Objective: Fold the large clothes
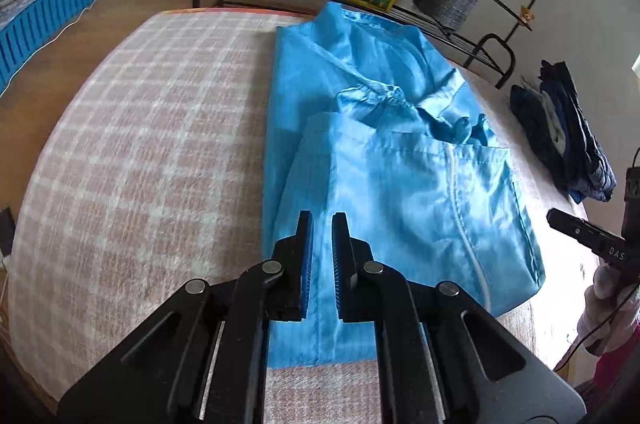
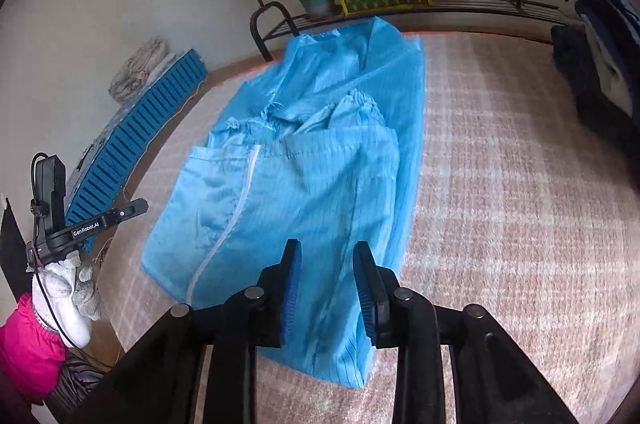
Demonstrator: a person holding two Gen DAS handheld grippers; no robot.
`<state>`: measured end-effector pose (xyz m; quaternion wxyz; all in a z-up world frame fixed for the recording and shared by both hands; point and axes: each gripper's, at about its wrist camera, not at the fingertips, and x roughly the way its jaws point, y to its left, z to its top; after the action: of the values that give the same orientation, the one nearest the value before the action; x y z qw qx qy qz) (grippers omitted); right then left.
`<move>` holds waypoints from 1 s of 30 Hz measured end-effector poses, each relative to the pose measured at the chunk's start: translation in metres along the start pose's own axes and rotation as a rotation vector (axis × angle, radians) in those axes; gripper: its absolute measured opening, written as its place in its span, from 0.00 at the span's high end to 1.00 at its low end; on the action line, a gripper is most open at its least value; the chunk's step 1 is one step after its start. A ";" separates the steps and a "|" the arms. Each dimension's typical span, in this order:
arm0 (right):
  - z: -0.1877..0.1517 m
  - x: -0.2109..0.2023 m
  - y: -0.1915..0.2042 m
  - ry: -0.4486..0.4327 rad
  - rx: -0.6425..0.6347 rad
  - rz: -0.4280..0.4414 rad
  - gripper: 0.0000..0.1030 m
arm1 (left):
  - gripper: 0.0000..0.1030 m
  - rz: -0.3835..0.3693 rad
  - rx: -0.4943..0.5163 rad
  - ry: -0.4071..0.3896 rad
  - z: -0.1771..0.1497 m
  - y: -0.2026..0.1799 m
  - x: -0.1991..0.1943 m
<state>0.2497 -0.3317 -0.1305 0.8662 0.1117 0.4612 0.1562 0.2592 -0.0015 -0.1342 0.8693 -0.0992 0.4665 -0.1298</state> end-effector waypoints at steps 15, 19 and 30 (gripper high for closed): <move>0.017 0.076 -0.024 0.011 0.138 -0.111 0.93 | 0.93 0.015 -0.031 0.039 0.009 0.020 0.074; 0.014 0.073 -0.017 0.020 0.102 -0.164 0.93 | 0.93 0.066 -0.017 0.006 0.010 0.019 0.069; 0.020 0.025 -0.023 -0.080 0.135 -0.063 0.70 | 0.93 -0.016 -0.119 -0.065 0.032 0.047 0.031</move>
<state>0.2832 -0.3444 -0.1465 0.8790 0.1615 0.4390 0.0929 0.3090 0.0347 -0.1548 0.8754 -0.1585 0.4443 -0.1056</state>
